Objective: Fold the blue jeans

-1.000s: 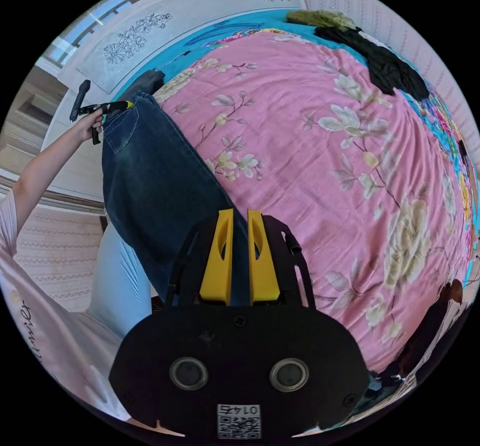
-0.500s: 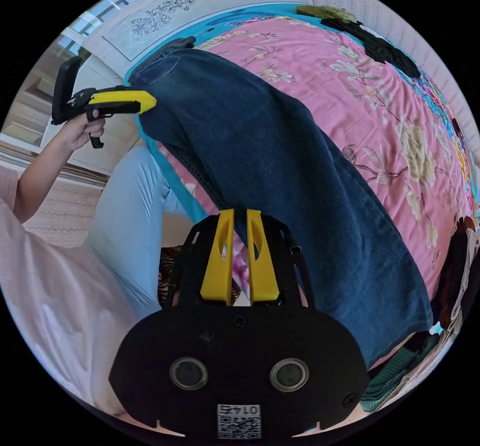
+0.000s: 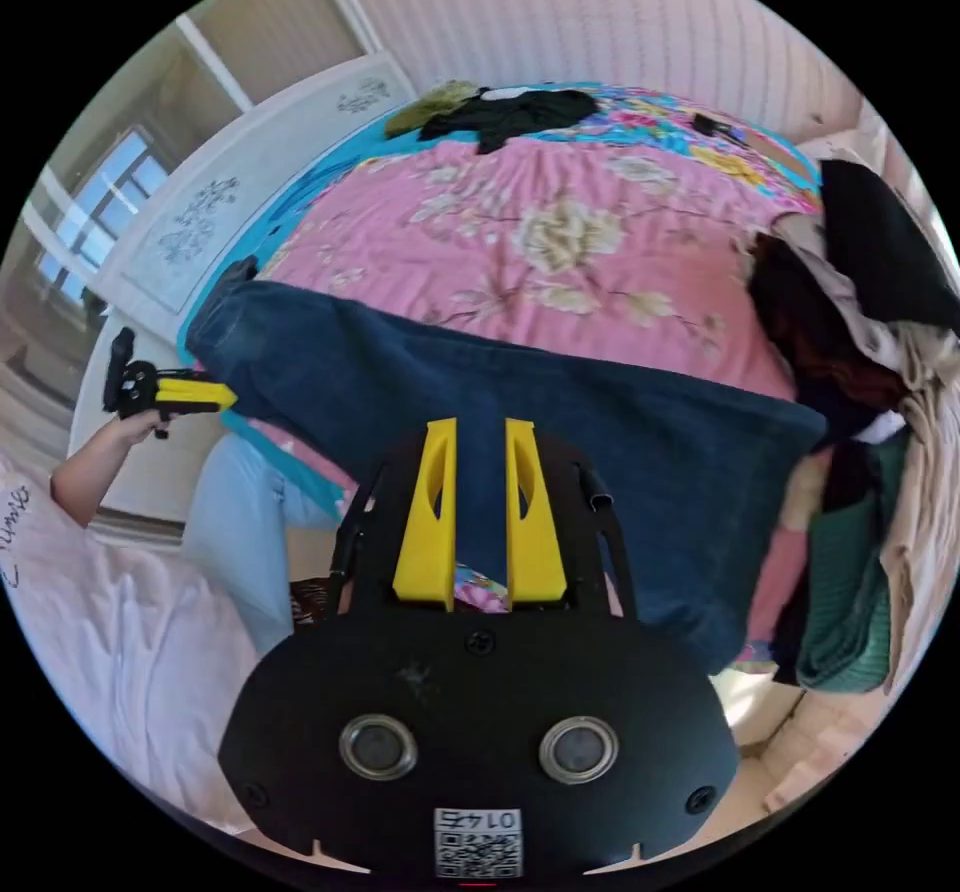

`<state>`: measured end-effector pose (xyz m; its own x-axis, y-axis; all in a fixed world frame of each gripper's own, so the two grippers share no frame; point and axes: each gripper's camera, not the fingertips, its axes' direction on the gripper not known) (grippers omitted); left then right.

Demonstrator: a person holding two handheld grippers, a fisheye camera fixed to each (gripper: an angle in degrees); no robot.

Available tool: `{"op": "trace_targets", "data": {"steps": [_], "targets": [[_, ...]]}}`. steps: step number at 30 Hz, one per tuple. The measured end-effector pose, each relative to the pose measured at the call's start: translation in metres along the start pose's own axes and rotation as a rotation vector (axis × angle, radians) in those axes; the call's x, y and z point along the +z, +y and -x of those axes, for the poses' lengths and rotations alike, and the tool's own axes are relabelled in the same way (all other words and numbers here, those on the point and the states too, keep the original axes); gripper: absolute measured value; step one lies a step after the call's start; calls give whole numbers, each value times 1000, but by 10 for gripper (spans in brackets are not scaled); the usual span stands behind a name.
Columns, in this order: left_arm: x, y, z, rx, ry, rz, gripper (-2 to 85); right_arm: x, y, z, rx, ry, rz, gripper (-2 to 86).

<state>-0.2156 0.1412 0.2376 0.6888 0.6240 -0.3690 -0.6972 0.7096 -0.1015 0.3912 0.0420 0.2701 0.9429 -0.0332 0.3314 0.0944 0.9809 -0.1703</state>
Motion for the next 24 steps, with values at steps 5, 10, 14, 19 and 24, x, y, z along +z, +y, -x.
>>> {"op": "trace_targets", "data": {"steps": [5, 10, 14, 19, 24], "targets": [[-4, -79, -34, 106, 60, -109, 42, -17, 28, -121, 218, 83, 135, 183], [15, -193, -87, 269, 95, -205, 53, -44, 109, -170, 430, -82, 65, 166], [51, -309, -139, 313, 276, -264, 67, -46, 184, -193, 531, -95, 65, 159], [103, -423, -211, 355, 369, -177, 80, -38, 221, -224, 557, -252, 28, 123], [147, -478, -269, 385, 325, -67, 82, -60, 249, -240, 529, -377, -93, 24]]}}
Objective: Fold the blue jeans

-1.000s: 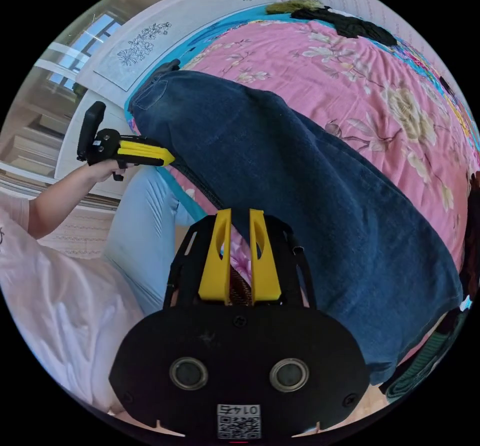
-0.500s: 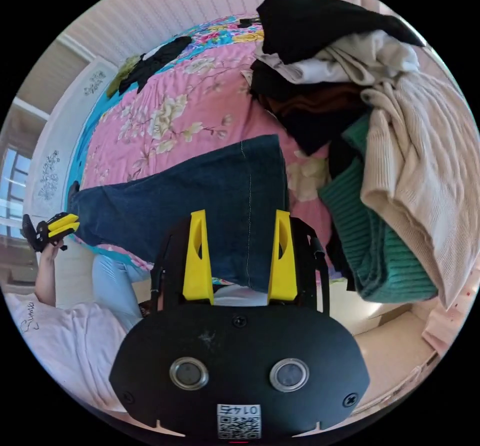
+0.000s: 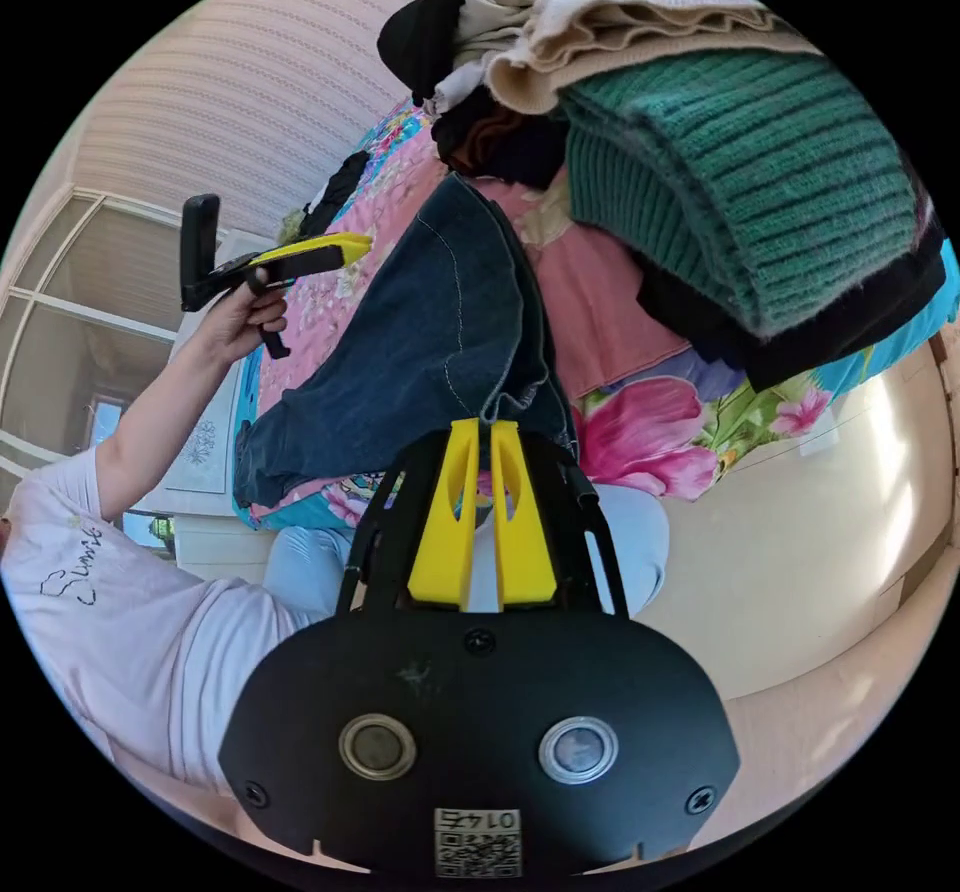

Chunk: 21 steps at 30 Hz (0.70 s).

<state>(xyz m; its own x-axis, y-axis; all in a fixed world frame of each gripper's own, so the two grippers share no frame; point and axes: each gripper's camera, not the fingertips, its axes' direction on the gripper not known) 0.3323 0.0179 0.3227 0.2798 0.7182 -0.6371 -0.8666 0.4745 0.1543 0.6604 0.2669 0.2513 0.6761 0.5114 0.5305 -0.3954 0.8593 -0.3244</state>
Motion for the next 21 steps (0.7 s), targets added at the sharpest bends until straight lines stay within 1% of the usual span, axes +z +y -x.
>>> {"op": "trace_targets", "data": {"steps": [3, 7, 9, 14, 16, 19, 21], "targets": [[24, -25, -10, 5, -48, 25, 70, -18, 11, -10, -27, -68, -12, 11], [62, -48, -24, 61, -77, 163, 24, -33, 22, -26, -25, -141, -17, 6], [68, -51, -33, 101, -110, 168, 1, -31, 25, -34, -16, -148, -5, 5], [76, -66, -51, 165, -127, 165, -9, -23, 31, -51, 29, -197, 10, 5], [75, -73, -53, 155, -130, 150, -9, -19, 31, -53, 43, -165, 13, 6], [91, -76, -48, 87, -145, 173, -9, -8, 26, -52, 87, -100, -4, 8], [103, -71, -48, 80, -161, 183, -8, 4, 22, -50, 113, -49, -4, 12]]}}
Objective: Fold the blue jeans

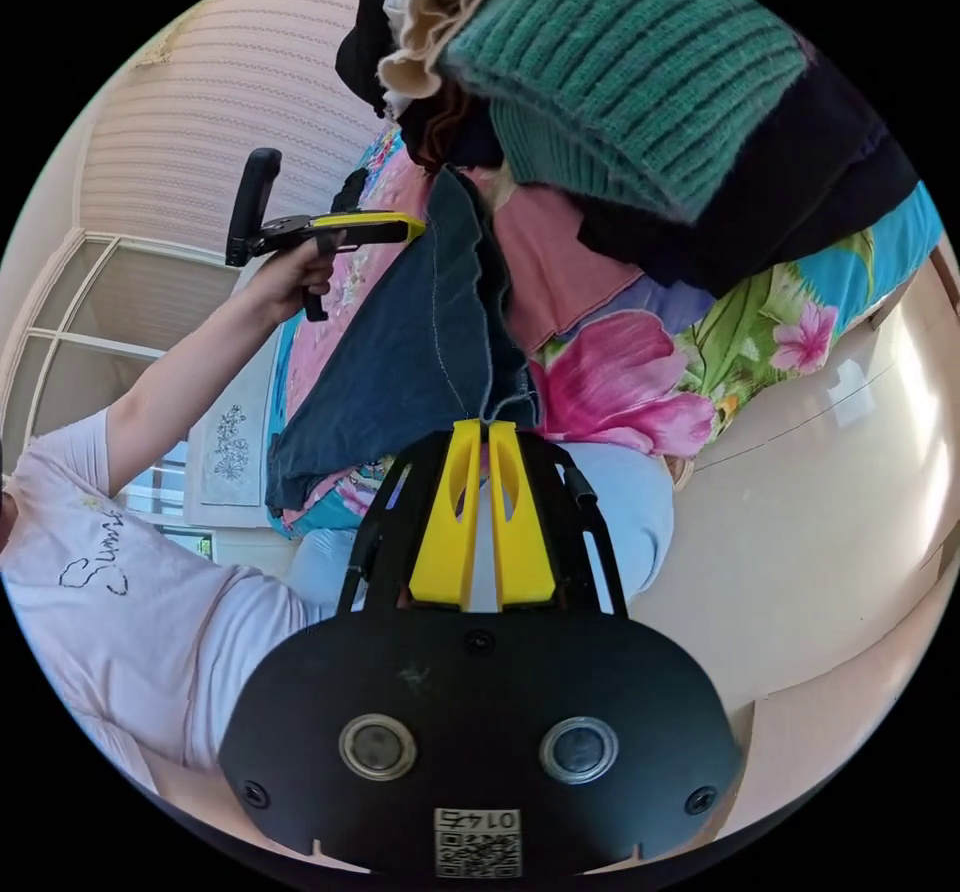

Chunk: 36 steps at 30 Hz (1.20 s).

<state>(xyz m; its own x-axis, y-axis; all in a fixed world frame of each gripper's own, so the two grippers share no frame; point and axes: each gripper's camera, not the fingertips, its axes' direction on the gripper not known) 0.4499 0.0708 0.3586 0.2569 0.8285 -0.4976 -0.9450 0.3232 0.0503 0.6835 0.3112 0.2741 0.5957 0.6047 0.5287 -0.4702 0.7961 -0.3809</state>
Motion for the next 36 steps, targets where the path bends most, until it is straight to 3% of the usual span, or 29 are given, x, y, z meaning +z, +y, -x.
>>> {"op": "trace_targets", "data": {"steps": [6, 9, 13, 16, 20, 25, 31, 34, 36], "targets": [[-46, 39, 11, -14, 6, -122, 19, 17, 1, 13, 68, 118, 20, 45], [-104, 110, 24, -7, 10, -277, 40, 10, 9, 38, 2, 289, 22, 44], [-153, 263, 25, -172, -94, -363, 21, 16, 15, 111, -258, 490, 1, 9], [-163, 372, -1, -341, -142, -325, -4, 52, 7, 178, -500, 493, 57, 1], [-152, 469, -49, -497, -259, -235, -9, 133, -4, 280, -818, 223, 214, -2], [-121, 504, -66, -615, -217, -227, -10, 234, 1, 392, -1100, 203, 316, -3], [-95, 495, -55, -676, -165, -259, -10, 325, -15, 490, -1203, 306, 435, -4], [-64, 496, -50, -696, -211, -151, -10, 370, -20, 514, -1221, 372, 457, -4], [-50, 509, -54, -725, -210, -232, -10, 398, -23, 519, -1197, 371, 521, -4]]}}
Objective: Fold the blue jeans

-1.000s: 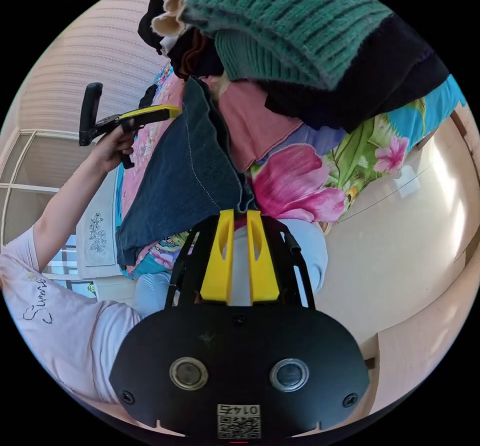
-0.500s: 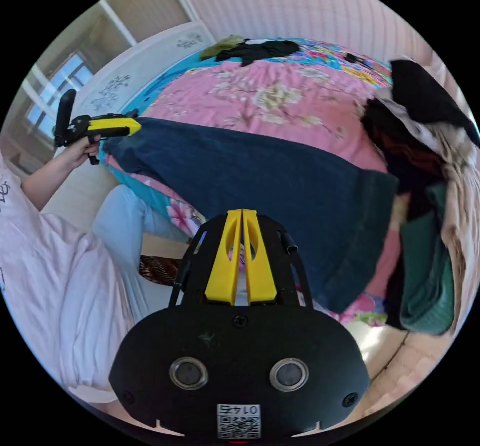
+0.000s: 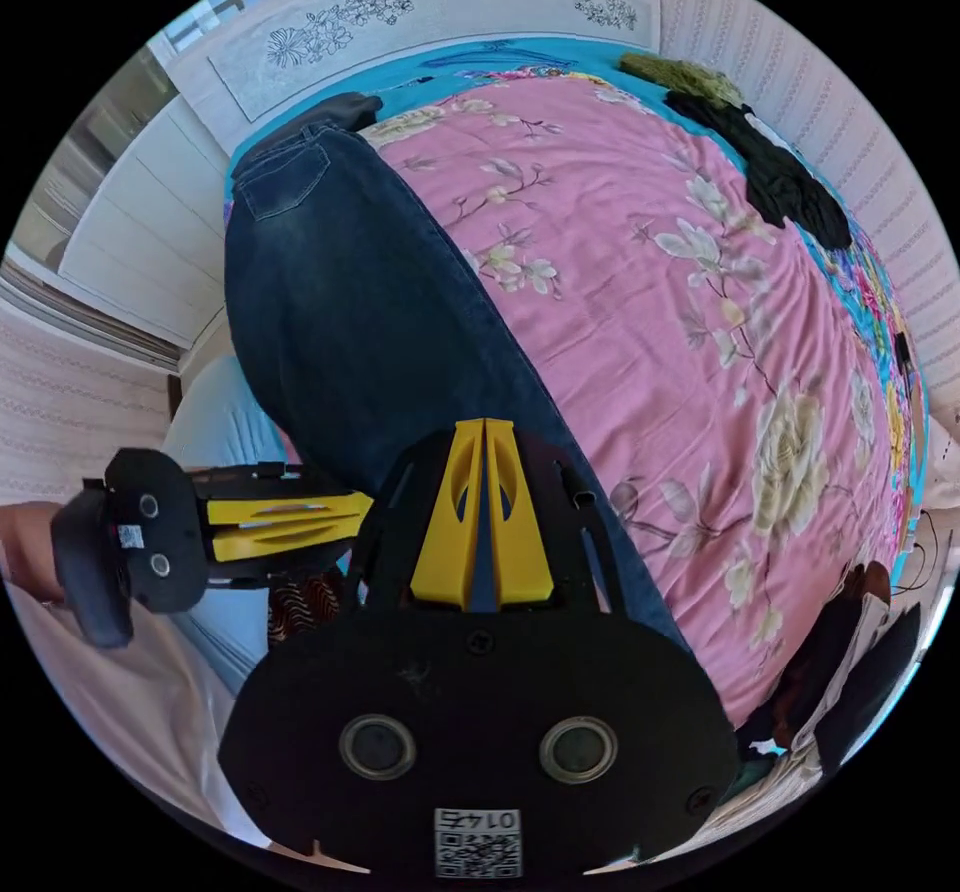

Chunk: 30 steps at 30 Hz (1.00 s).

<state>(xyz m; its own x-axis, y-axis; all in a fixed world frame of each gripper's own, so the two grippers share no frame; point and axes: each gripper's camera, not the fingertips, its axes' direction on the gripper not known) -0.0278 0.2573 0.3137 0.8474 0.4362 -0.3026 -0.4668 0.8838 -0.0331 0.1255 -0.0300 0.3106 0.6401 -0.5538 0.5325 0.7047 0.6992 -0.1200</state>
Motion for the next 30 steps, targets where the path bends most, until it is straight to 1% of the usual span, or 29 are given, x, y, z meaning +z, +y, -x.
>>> {"op": "trace_targets", "data": {"steps": [1, 3, 7, 9, 10, 11, 13, 16, 18, 21, 23, 24, 26, 27, 29, 30], "targets": [[0, 7, 4, -29, 19, -32, -10, 20, -11, 0, -3, -8, 77, -4], [0, 9, 5, -25, 21, -30, -10, 30, -17, 0, 8, -1, 67, -4], [-13, 6, 11, -15, 48, -10, -10, 23, -34, -4, -16, -34, 126, -6], [-24, 11, 13, -30, 46, -55, -10, 8, -41, -3, -35, -17, 49, -6], [-21, 15, 15, -41, 52, -41, -10, 7, -47, -4, -36, 12, 32, -6], [-7, 19, 17, -49, 72, 10, -10, 22, -56, -7, -37, 29, 103, -6], [-2, 27, 18, -63, 77, -41, -10, 40, -63, -14, -21, 3, 151, -6], [-1, 23, 11, -26, 42, -23, -10, 42, -64, -32, 34, -78, 173, -7], [-3, 22, 5, 5, 16, -26, -10, 40, -59, -40, 55, -122, 154, -7], [-13, 17, 3, 16, 34, -12, -10, 23, -23, -59, 121, -226, -34, -5], [-29, 15, 1, 10, 90, -53, -9, -4, 36, -77, 221, -295, -238, -4], [-33, 15, 0, 10, 105, -63, -9, -11, 55, -80, 240, -302, -280, -3], [-44, 6, -5, 12, 172, -90, -8, -34, 139, -91, 336, -250, -381, 0], [-46, 2, -8, 20, 189, -97, -7, -39, 161, -93, 369, -225, -392, 1], [-51, -21, -22, 77, 246, -132, -1, -53, 253, -103, 548, -119, -408, 9], [-51, -28, -28, 99, 257, -144, 4, -56, 276, -105, 598, -97, -413, 11]]}}
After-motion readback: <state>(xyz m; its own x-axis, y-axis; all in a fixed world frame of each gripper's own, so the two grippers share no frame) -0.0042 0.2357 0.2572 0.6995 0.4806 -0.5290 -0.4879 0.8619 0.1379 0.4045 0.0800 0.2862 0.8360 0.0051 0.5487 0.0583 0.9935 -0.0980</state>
